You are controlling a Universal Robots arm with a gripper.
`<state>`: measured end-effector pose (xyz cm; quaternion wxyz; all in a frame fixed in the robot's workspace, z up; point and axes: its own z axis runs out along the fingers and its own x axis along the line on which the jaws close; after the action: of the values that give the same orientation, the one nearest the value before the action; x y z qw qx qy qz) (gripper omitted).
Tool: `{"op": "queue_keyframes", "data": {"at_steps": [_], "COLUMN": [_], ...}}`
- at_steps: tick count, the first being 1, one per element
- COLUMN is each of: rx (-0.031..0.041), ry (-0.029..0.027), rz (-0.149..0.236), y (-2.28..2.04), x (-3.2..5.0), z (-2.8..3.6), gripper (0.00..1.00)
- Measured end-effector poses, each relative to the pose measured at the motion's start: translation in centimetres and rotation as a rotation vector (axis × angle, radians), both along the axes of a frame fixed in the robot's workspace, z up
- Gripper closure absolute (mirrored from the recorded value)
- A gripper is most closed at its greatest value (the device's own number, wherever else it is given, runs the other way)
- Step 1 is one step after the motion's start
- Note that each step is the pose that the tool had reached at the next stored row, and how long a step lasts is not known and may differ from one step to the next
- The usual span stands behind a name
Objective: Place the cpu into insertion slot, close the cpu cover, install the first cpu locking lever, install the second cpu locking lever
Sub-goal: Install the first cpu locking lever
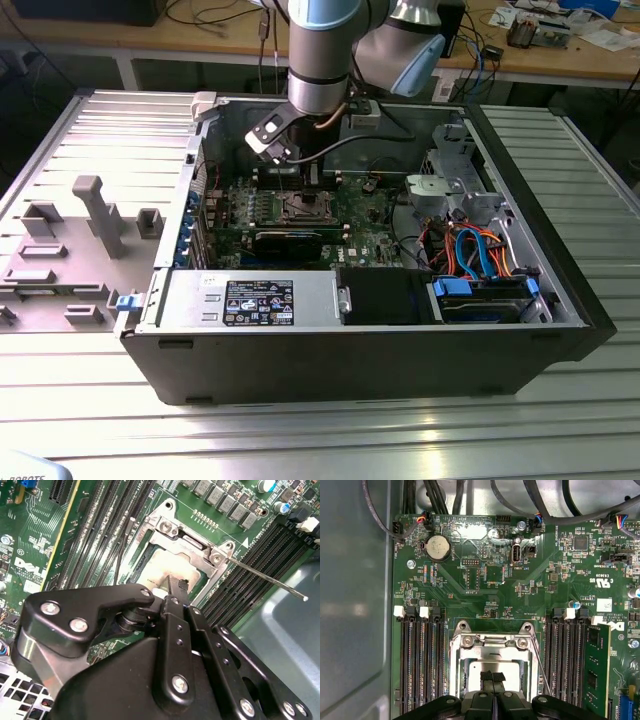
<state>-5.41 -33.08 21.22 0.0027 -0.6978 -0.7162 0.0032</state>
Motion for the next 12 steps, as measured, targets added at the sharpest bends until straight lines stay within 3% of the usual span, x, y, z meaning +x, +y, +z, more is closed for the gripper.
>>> {"op": "queue_keyframes", "data": {"at_steps": [5,12], "rx": [0.0,0.0], "ry": [0.0,0.0001], "rz": [0.0,0.0], "y": [0.0,0.0], "x": [0.0,0.0], "z": [0.35,1.4], "gripper": [0.89,0.89]}}
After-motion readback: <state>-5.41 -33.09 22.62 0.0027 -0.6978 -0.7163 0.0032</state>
